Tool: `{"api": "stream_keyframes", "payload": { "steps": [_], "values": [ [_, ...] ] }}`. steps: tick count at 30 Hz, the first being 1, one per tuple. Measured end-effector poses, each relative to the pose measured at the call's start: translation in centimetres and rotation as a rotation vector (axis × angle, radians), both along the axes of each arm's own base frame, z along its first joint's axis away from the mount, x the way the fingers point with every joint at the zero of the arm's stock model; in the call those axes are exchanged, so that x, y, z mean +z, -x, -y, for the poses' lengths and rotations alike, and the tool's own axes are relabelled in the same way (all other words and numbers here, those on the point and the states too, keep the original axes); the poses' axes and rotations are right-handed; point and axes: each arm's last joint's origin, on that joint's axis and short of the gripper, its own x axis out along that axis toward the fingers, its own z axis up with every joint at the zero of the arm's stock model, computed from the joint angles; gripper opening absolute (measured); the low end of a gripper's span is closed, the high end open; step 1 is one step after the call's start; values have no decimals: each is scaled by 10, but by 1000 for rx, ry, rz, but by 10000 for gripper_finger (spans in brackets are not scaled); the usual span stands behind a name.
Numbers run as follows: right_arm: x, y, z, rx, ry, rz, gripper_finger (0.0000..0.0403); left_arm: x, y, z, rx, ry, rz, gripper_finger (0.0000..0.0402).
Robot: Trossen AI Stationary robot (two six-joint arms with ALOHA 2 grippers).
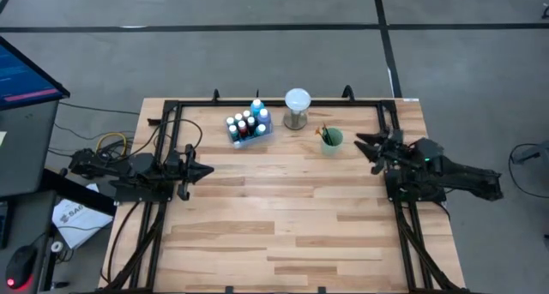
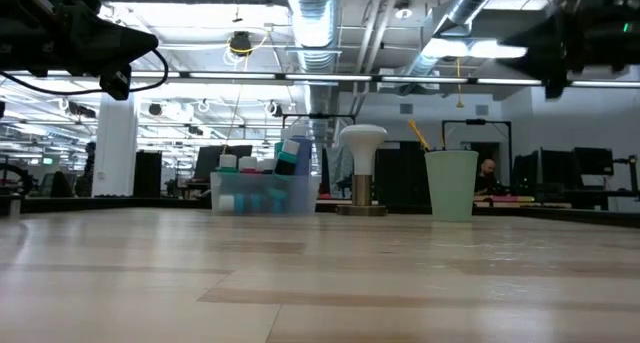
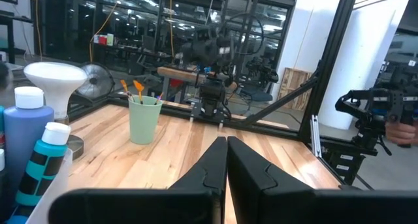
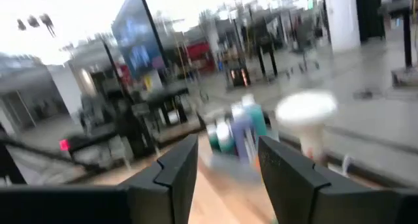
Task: Pick & Place Paint Supplies
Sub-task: Return to Home Position
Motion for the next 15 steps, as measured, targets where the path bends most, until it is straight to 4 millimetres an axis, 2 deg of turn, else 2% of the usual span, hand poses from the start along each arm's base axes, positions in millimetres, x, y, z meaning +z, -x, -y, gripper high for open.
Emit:
{"api": "stream_keyframes", "payload": {
  "steps": [2,6,15],
  "values": [
    [-15,-5,0,16,-8,-37,154,0,0,0,0,0,0,6],
    [-34,-13,0,76,0,46,142,0,0,0,0,0,0,6],
    [-48,-16,-3,196,-35,-75,95,0,0,0,0,0,1,6]
  ]
}}
